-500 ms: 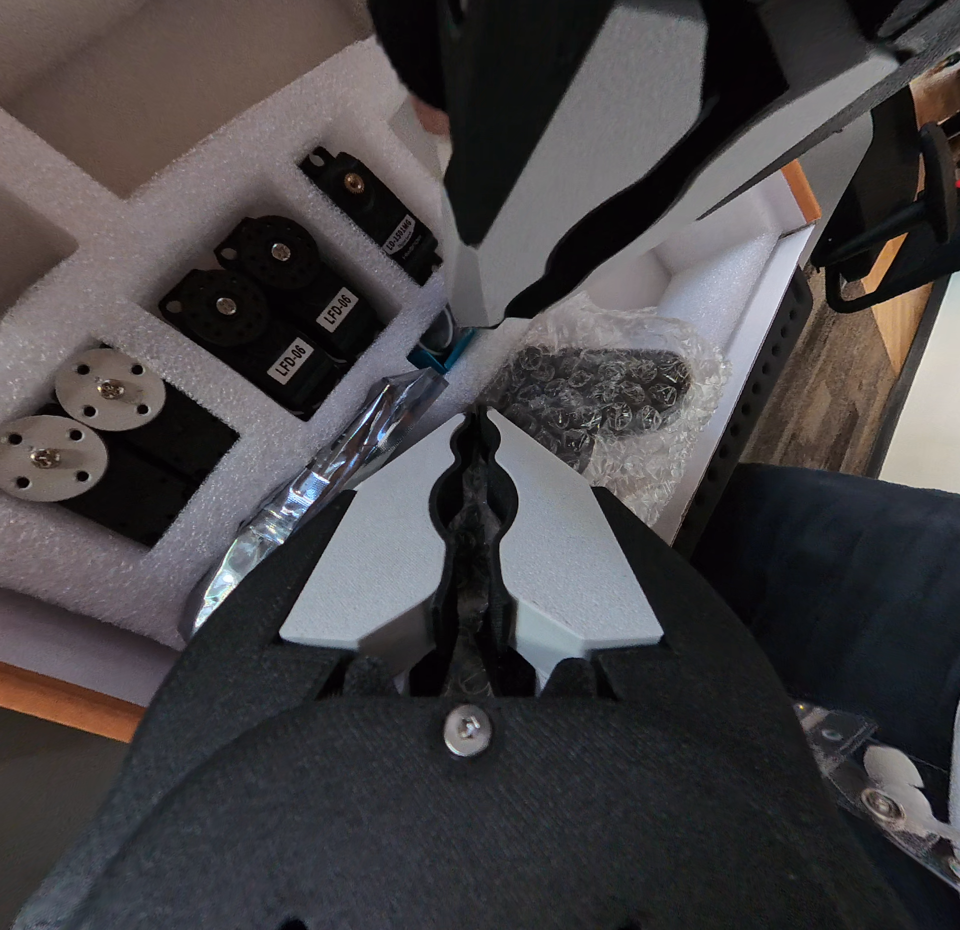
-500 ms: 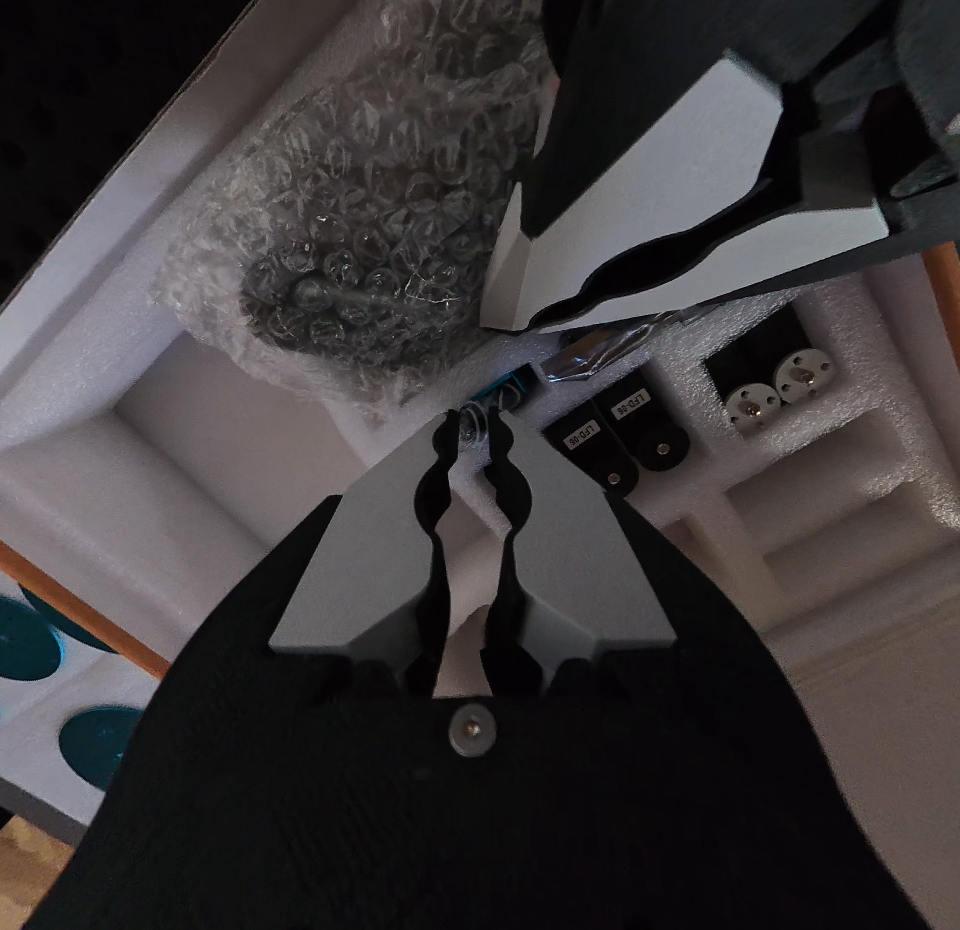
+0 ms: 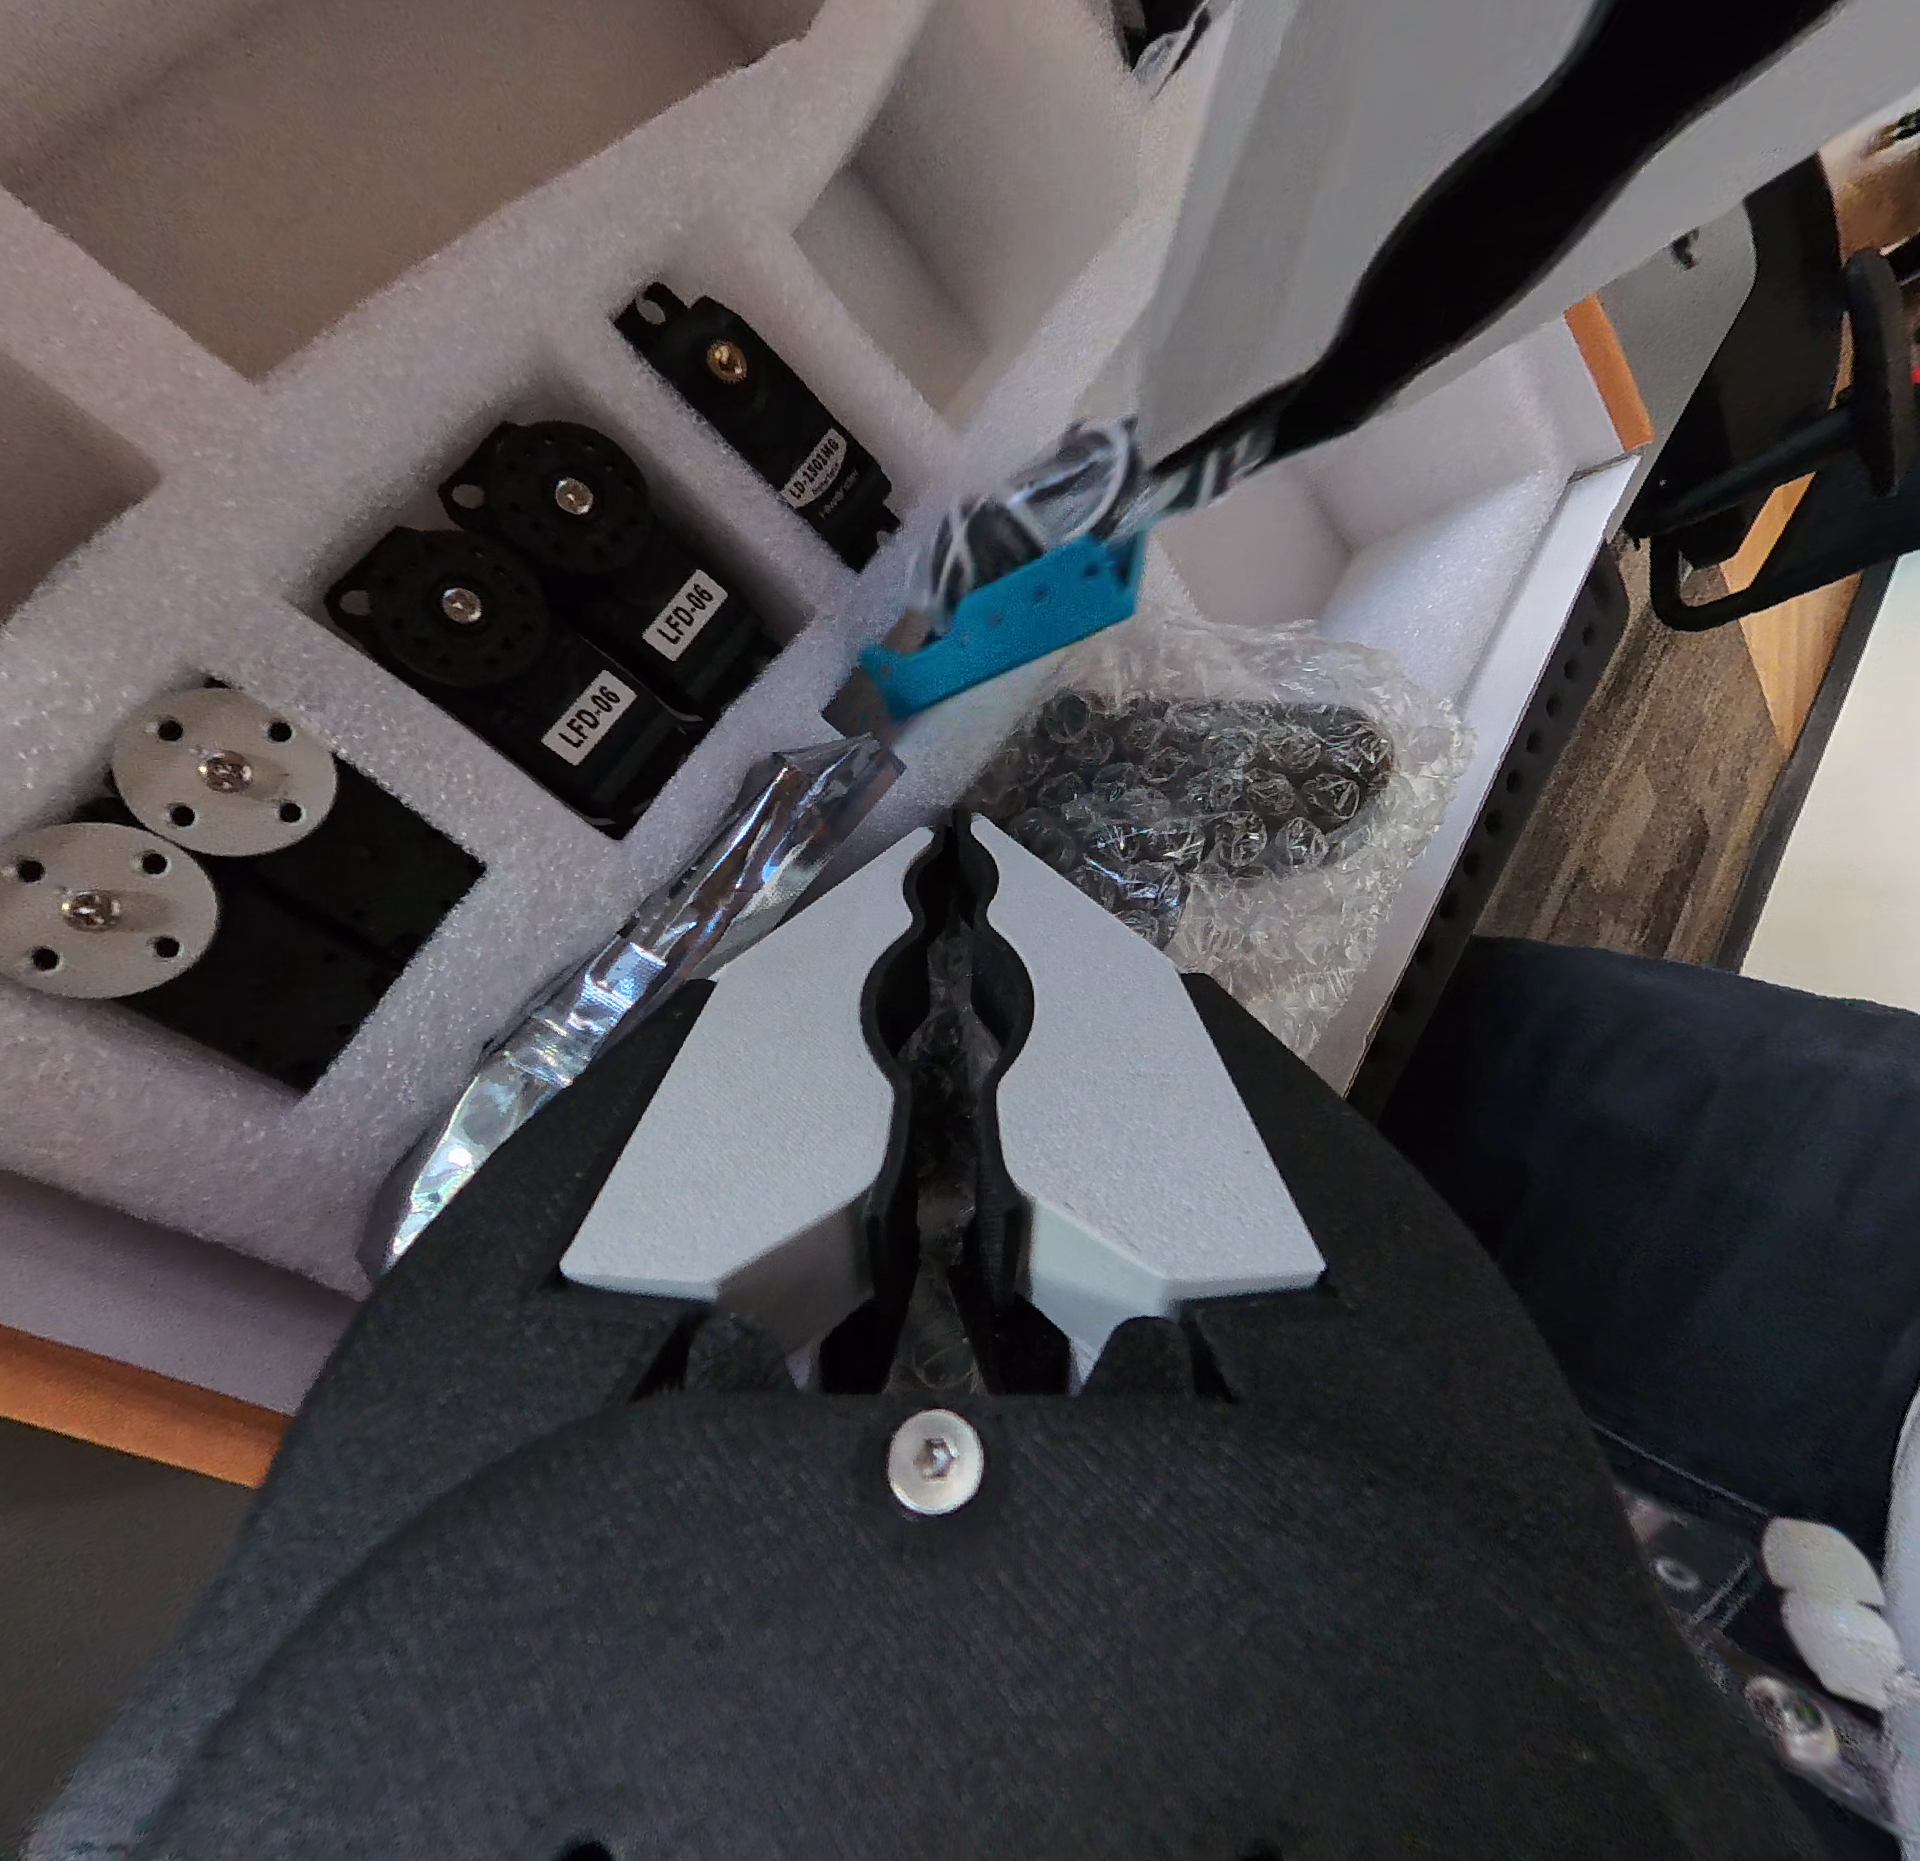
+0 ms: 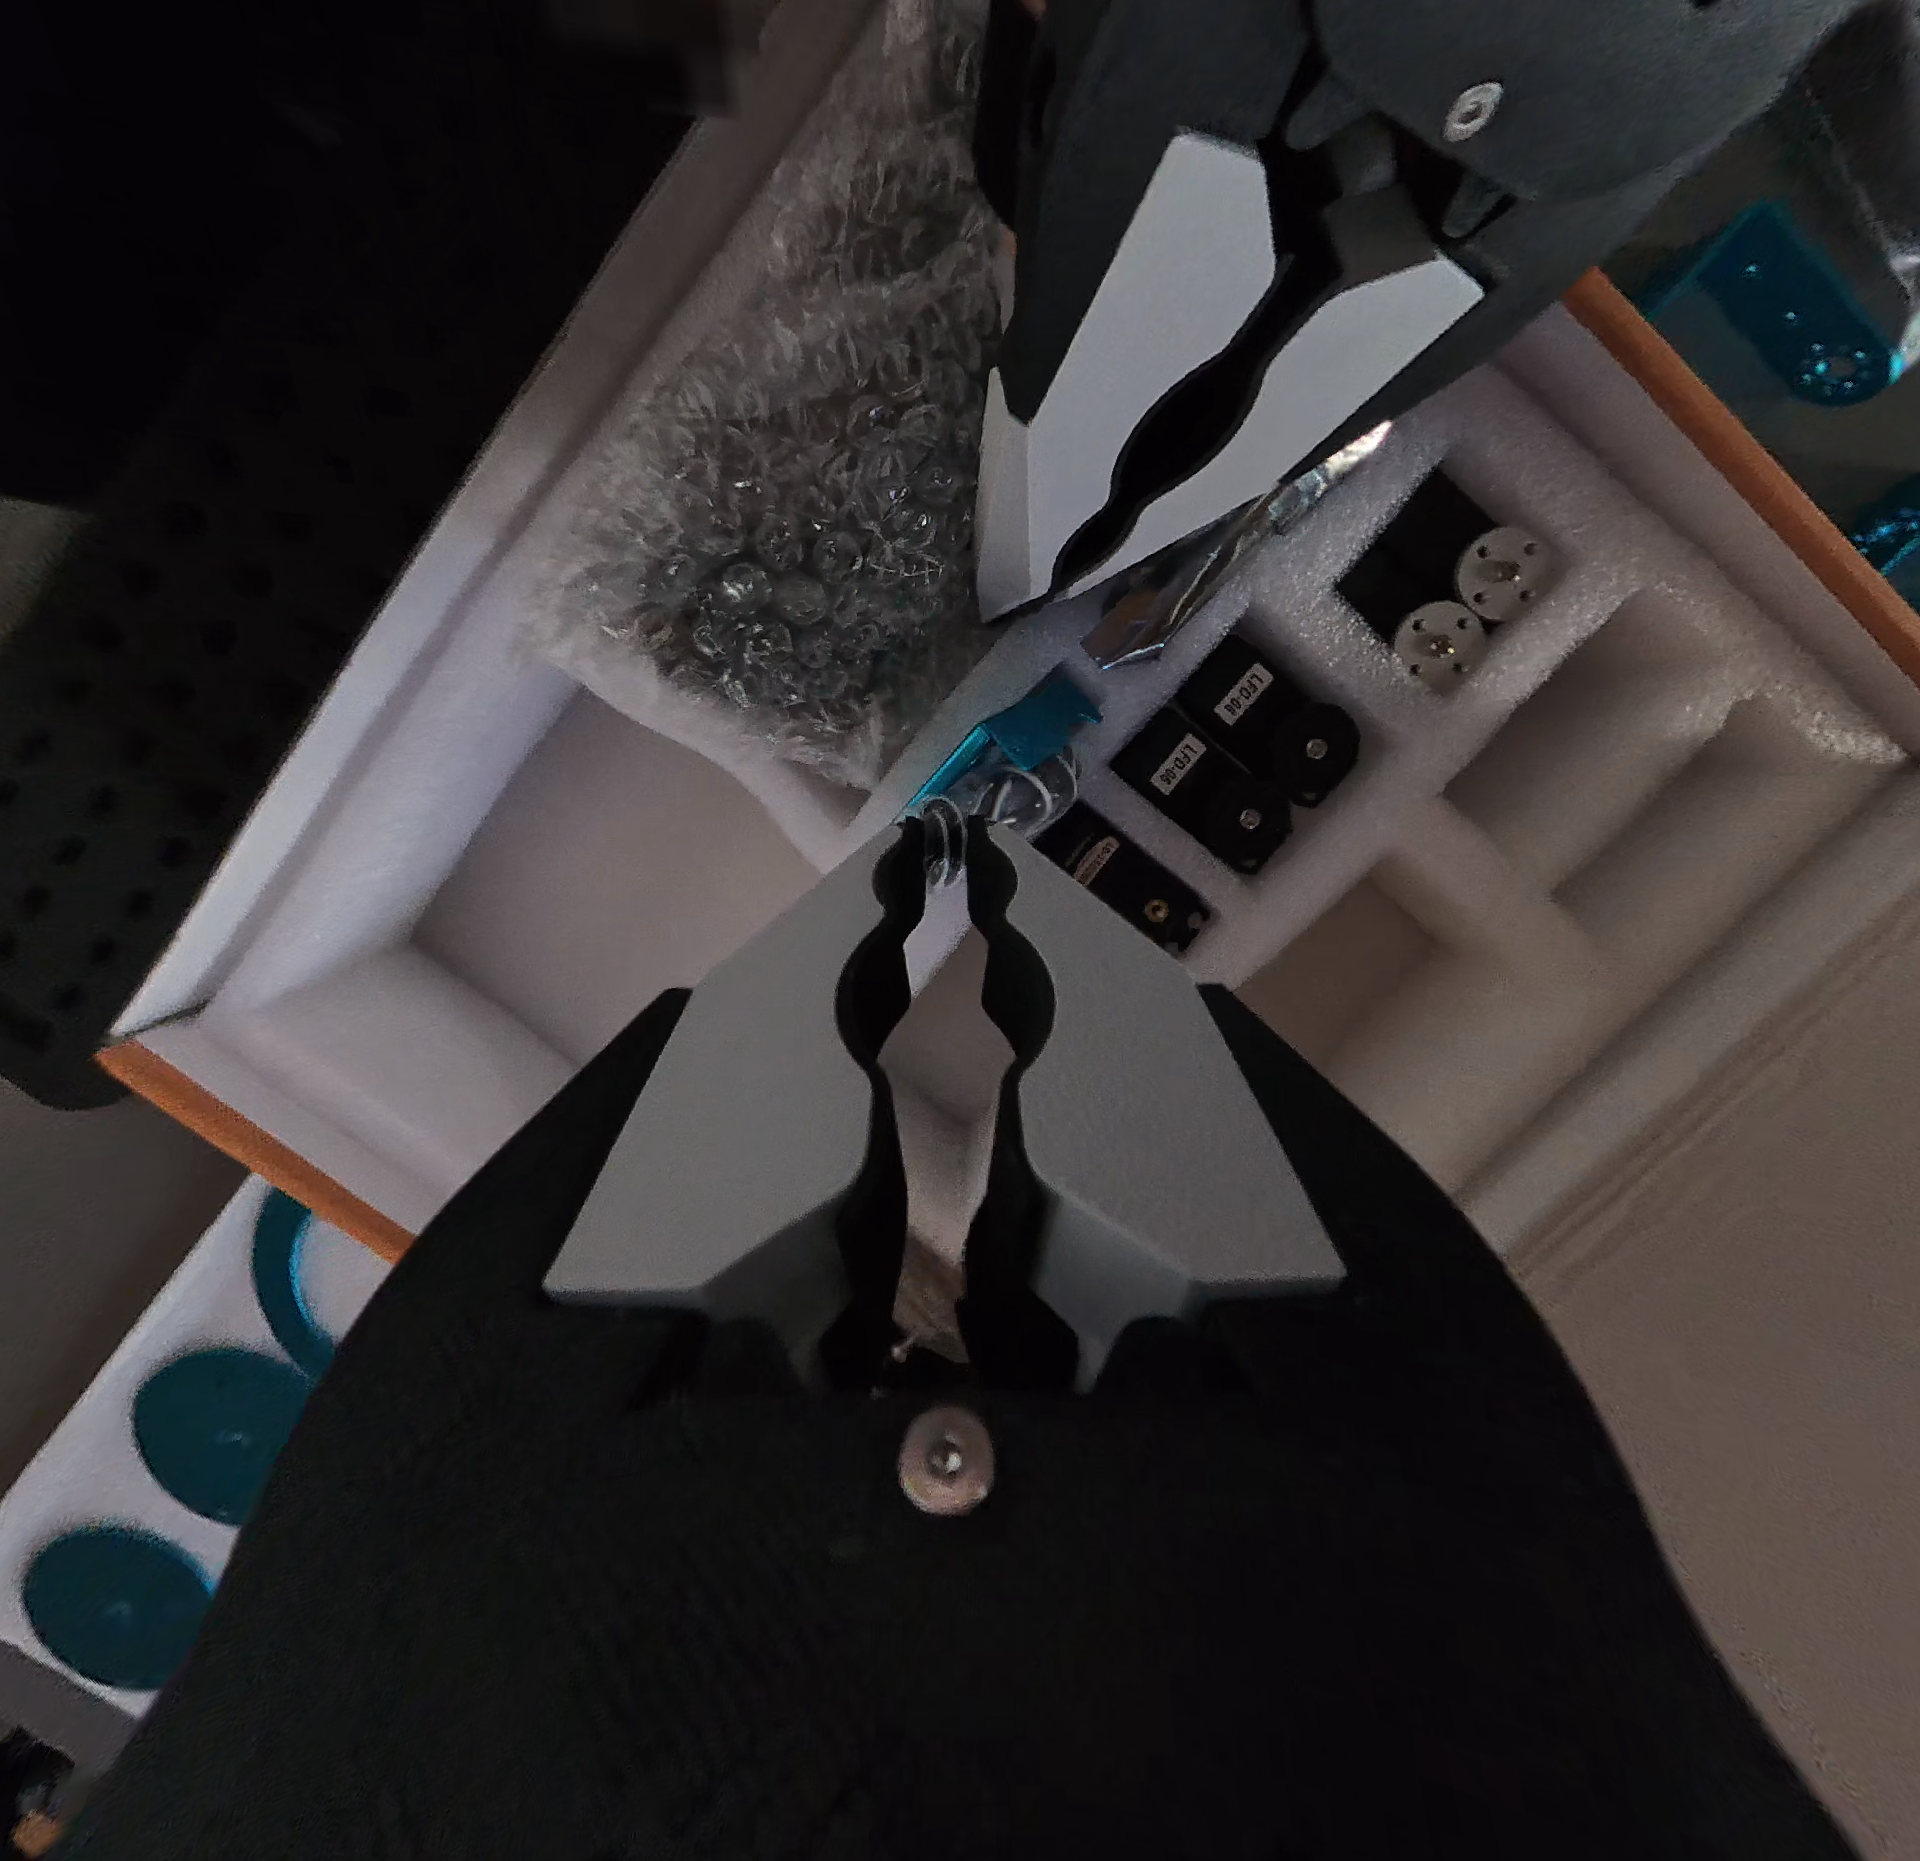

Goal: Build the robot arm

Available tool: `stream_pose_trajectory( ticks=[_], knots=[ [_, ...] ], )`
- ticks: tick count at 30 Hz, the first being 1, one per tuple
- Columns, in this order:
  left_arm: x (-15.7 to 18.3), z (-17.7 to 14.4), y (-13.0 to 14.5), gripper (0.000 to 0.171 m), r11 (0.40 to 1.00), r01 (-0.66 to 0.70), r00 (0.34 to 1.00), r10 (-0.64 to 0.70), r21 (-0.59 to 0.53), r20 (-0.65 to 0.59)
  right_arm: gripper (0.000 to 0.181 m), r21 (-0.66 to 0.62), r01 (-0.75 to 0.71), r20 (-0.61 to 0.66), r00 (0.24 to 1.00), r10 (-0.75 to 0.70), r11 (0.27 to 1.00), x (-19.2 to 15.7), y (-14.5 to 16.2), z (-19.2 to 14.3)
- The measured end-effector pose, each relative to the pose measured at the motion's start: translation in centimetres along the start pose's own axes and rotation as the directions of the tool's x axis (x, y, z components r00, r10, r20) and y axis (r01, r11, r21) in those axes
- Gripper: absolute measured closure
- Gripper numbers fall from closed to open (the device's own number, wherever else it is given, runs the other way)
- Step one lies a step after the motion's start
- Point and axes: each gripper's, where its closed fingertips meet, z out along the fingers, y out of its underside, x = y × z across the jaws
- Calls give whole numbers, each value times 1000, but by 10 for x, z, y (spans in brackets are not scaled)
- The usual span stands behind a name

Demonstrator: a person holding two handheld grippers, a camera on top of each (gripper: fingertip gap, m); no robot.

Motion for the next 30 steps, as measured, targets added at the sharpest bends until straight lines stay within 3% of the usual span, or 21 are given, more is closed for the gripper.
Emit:
stream_pose_trajectory(
  ticks=[3,6,9,12,13,16,19,23,30],
  knots=[
    [1,0,0,171,1000,13,1000,-13,9,-7,175,104,-152,-28,987,156,983,-1,-1,-18],
    [3,-4,-3,169,996,73,997,-72,42,-42,175,277,-400,13,911,413,874,-6,3,-29],
    [4,-14,-8,157,990,109,993,-104,89,-60,174,480,-595,89,764,639,645,-9,13,-41],
    [3,-24,-12,151,994,24,1000,-23,110,-7,175,673,-686,262,571,778,277,-11,21,-60],
    [6,-26,-15,150,993,-15,1000,15,117,2,175,702,-682,270,520,810,204,-13,28,-61],
    [12,-28,-28,153,979,-162,987,159,126,34,174,764,-637,182,368,912,105,-16,55,-64],
    [15,-15,-34,158,940,-340,940,339,26,34,175,818,-575,219,255,942,-35,-9,65,-76],
    [11,7,-36,165,893,-432,900,435,-126,-8,175,855,-504,276,243,930,-122,-3,58,-88],
    [9,18,-33,159,896,-383,917,398,-225,22,175,869,-484,263,275,925,-103,-25,49,-94]
  ],
)
